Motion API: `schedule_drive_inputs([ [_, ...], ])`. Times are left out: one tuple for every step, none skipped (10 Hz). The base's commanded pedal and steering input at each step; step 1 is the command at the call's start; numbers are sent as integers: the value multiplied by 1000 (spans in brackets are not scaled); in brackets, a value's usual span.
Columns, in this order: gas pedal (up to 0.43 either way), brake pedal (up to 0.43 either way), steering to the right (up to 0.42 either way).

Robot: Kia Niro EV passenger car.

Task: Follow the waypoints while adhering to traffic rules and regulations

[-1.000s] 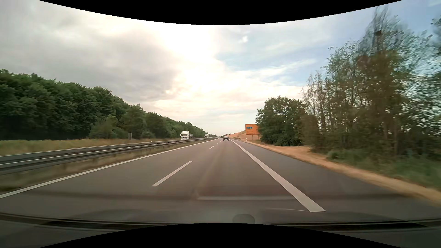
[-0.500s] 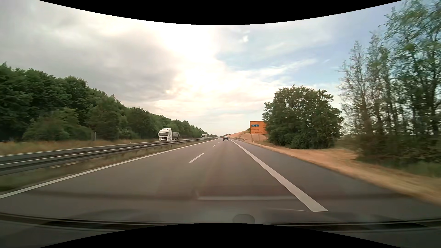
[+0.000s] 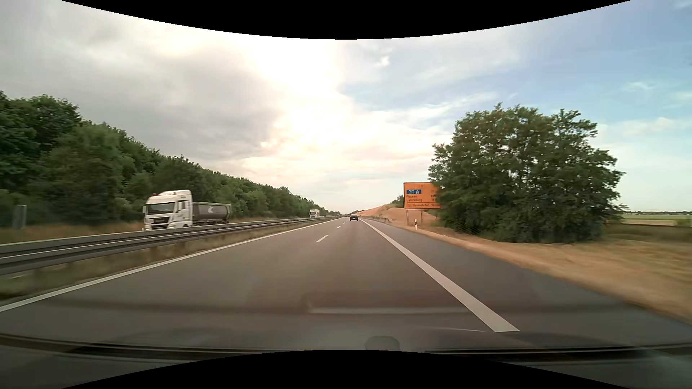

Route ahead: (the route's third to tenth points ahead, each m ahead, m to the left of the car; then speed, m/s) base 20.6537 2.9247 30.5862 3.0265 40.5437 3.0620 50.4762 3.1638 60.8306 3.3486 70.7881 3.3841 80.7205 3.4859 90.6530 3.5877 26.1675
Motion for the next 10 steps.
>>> schedule_drive_inputs([
  [319, 0, -4],
  [319, 0, -4],
  [319, 0, -4],
  [311, 0, -4],
  [311, 0, -4],
  [311, 0, -4],
  [311, 0, -4],
  [299, 0, -4],
  [287, 0, -5],
  [287, 0, -6],
])
